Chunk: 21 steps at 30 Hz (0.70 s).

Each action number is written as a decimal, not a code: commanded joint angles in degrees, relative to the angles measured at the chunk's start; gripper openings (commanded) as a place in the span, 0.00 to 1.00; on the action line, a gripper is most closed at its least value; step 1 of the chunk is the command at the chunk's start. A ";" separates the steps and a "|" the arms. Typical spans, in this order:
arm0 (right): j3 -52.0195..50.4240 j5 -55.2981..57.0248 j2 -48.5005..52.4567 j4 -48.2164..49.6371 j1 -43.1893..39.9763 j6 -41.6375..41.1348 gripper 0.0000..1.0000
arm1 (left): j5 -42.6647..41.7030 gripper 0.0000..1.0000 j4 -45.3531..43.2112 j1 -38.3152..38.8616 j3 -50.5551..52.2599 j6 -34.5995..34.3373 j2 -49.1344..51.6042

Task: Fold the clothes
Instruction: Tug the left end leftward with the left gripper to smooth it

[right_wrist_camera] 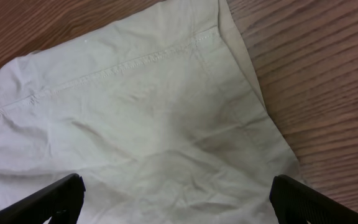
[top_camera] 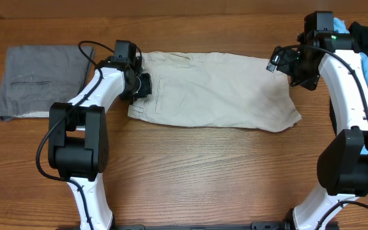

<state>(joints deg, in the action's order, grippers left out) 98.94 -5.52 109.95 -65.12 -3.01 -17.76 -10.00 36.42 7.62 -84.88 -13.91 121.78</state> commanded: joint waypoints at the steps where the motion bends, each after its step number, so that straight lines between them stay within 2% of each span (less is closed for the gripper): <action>1: 0.44 0.33 0.04 0.31 -0.28 0.20 1.00 | 3.63 0.04 2.12 0.28 3.15 1.11 4.55; 7: 0.44 0.35 0.04 0.31 -0.28 0.20 1.00 | 4.50 0.04 9.09 0.28 -2.40 1.07 3.52; 16: 0.44 0.31 0.04 -0.02 -0.28 0.20 1.00 | 4.44 0.04 23.85 0.31 -19.17 1.07 2.49; 21: 0.44 0.31 0.04 -1.22 -0.26 0.20 1.00 | 4.50 0.04 25.09 0.28 -21.64 0.96 2.51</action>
<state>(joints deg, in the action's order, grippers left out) 98.94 -5.54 109.95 -66.06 -3.01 -17.78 -6.55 61.17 7.70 -104.77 -13.52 124.03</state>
